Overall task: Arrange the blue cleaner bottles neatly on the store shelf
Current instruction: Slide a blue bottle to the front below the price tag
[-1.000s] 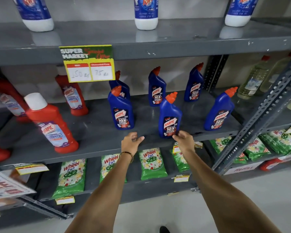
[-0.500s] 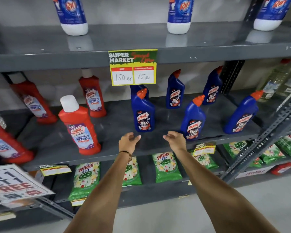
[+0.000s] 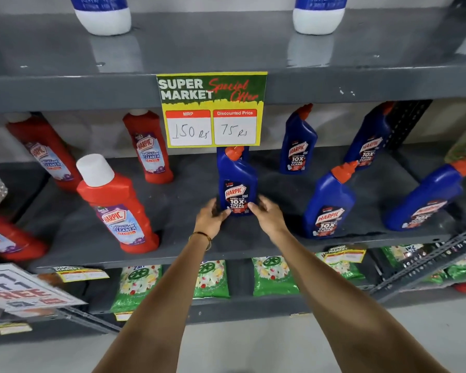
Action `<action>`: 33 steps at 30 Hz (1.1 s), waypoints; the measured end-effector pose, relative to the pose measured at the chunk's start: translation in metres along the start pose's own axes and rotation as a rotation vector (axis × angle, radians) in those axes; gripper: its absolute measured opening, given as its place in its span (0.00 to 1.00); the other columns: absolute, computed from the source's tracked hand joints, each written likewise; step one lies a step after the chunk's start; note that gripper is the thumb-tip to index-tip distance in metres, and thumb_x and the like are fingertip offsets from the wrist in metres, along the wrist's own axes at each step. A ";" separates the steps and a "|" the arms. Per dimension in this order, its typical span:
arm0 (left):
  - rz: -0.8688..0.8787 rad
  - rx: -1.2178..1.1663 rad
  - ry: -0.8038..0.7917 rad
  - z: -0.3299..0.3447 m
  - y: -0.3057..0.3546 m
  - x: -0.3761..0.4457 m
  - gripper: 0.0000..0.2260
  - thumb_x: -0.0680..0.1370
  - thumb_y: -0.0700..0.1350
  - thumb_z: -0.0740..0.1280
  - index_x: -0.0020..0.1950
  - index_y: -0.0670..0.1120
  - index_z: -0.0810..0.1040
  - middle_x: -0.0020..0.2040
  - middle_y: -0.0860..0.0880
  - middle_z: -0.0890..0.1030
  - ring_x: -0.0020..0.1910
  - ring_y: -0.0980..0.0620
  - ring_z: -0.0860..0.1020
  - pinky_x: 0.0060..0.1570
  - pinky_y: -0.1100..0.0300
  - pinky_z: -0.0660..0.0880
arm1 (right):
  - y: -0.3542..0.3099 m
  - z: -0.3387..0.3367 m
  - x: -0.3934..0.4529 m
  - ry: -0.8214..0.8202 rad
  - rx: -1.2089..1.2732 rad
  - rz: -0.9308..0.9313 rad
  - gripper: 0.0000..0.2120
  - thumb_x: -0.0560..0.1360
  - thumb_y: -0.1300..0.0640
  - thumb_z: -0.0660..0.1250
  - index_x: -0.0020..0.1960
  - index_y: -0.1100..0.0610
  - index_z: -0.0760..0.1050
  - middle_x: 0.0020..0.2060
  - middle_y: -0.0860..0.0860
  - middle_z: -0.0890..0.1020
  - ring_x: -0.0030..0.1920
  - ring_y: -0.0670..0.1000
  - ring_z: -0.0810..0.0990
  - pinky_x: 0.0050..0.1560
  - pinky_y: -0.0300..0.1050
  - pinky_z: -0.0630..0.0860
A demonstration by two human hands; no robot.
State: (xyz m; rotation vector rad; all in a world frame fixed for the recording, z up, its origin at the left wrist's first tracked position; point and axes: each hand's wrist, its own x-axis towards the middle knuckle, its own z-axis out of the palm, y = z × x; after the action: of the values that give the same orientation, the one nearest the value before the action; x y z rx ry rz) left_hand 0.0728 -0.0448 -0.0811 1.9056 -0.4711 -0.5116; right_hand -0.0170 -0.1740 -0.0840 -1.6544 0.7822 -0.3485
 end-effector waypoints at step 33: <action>-0.002 -0.019 0.137 -0.001 -0.013 -0.074 0.14 0.72 0.46 0.70 0.54 0.42 0.76 0.52 0.43 0.82 0.47 0.53 0.77 0.49 0.61 0.73 | 0.013 -0.009 -0.076 0.000 -0.125 -0.004 0.20 0.76 0.53 0.63 0.67 0.59 0.70 0.62 0.57 0.78 0.62 0.54 0.76 0.64 0.49 0.72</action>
State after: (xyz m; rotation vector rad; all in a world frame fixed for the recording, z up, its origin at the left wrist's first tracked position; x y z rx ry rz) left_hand 0.0132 0.0011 -0.0831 1.9086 -0.3740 -0.3827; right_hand -0.0819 -0.1321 -0.0801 -1.7727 0.8150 -0.3077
